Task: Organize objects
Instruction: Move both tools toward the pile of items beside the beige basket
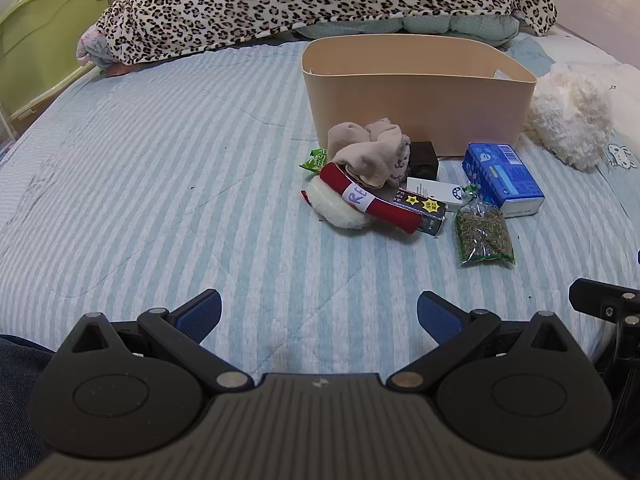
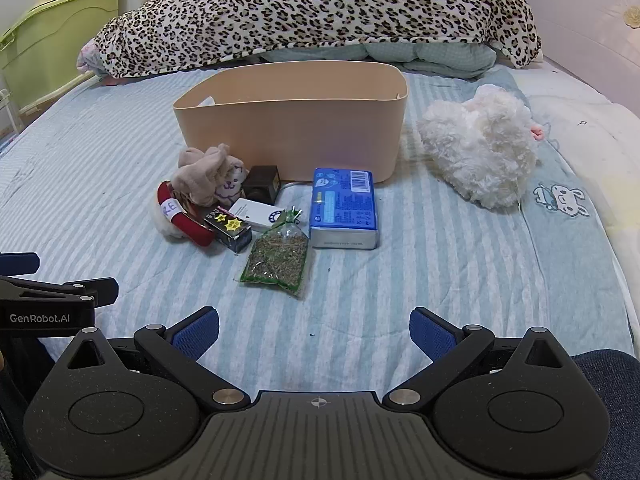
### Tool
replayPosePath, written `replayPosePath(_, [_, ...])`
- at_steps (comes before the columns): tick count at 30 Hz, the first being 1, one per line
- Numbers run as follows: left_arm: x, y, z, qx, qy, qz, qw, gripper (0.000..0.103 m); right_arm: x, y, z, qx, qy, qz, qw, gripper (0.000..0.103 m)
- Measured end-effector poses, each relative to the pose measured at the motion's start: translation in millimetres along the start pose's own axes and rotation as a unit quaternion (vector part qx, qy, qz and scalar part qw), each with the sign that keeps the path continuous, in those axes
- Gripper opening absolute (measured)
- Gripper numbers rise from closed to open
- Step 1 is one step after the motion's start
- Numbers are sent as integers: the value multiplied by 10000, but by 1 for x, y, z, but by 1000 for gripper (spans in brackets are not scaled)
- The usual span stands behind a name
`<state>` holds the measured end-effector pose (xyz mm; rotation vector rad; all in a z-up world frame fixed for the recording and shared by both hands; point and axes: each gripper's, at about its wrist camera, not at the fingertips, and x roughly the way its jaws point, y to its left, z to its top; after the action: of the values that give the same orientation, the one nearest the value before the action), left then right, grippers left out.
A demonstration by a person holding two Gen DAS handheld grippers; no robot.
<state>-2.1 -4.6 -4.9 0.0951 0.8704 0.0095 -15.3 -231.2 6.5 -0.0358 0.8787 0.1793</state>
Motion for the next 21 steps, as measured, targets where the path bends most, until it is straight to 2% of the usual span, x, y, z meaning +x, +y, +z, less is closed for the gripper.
replayPosePath(21, [0, -1, 1, -7, 19, -6, 10000, 103, 2, -1, -1, 16, 11, -13, 10000, 103])
